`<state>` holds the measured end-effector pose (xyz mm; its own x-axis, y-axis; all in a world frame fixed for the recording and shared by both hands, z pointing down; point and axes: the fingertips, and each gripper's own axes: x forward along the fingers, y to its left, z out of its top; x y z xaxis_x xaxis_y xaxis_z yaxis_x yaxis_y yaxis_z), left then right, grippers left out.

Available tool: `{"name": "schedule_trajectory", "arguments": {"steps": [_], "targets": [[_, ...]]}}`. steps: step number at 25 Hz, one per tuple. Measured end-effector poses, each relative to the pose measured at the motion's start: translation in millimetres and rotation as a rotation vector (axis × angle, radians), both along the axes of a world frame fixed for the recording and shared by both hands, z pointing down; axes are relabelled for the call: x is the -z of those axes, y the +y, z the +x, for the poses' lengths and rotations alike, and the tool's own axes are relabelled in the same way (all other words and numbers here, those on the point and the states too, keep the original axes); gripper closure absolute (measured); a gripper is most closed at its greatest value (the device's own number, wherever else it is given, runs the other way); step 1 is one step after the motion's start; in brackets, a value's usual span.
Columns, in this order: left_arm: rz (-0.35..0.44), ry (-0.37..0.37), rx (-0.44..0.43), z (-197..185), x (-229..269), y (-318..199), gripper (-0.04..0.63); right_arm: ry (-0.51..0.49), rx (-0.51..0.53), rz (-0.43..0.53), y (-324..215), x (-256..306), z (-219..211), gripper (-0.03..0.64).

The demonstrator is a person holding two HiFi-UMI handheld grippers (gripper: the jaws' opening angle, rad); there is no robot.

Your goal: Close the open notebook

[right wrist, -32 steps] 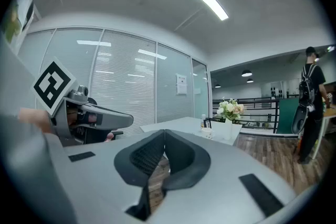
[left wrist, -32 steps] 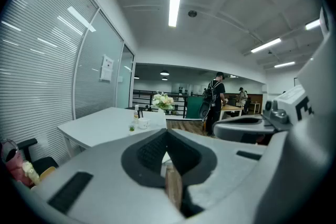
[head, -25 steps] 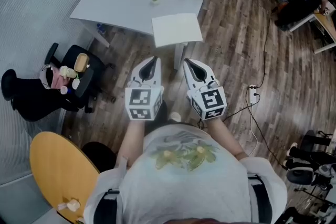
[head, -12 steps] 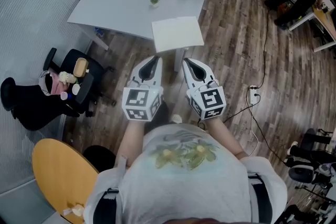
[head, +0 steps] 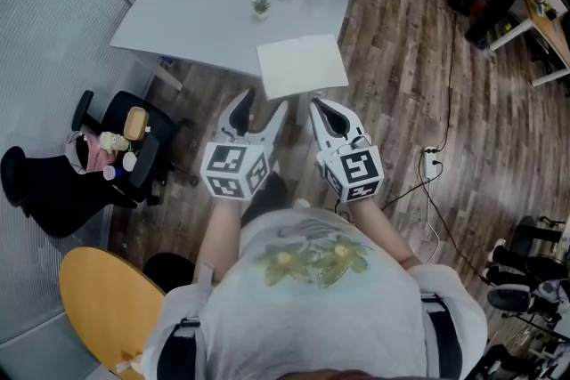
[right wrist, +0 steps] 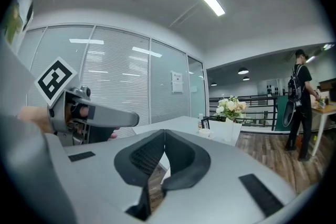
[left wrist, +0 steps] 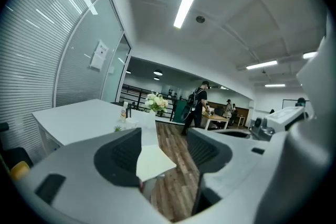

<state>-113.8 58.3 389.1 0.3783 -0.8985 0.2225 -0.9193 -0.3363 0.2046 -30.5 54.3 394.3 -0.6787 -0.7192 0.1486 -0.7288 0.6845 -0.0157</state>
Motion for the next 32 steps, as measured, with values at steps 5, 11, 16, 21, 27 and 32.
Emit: {"name": "schedule_trajectory", "arguments": {"steps": [5, 11, 16, 21, 27, 32], "targets": [[-0.059, 0.034, -0.004, -7.9, -17.8, -15.1, 0.341, 0.009, -0.013, -0.007, -16.3, -4.7, -0.7, 0.598], [-0.128, 0.077, -0.013, -18.5, -36.5, -33.3, 0.342, 0.021, -0.021, -0.024, -35.2, -9.4, -7.7, 0.598], [-0.201, 0.108, -0.016, -28.3, -59.6, -45.7, 0.342, 0.032, -0.023, -0.039, -47.7, -16.9, -13.5, 0.598], [-0.261, 0.142, -0.008, -37.6, -84.3, -55.1, 0.342, 0.054, -0.029, -0.041, -57.8, -21.8, -19.7, 0.598], [-0.312, 0.154, 0.009, -49.7, -106.6, -68.3, 0.342, 0.073, -0.047, -0.061, -71.2, -30.6, -23.2, 0.598], [-0.349, 0.120, -0.004, -57.3, -126.7, -77.6, 0.342, 0.082, -0.062, -0.075, -79.2, -34.9, -28.7, 0.598]]}}
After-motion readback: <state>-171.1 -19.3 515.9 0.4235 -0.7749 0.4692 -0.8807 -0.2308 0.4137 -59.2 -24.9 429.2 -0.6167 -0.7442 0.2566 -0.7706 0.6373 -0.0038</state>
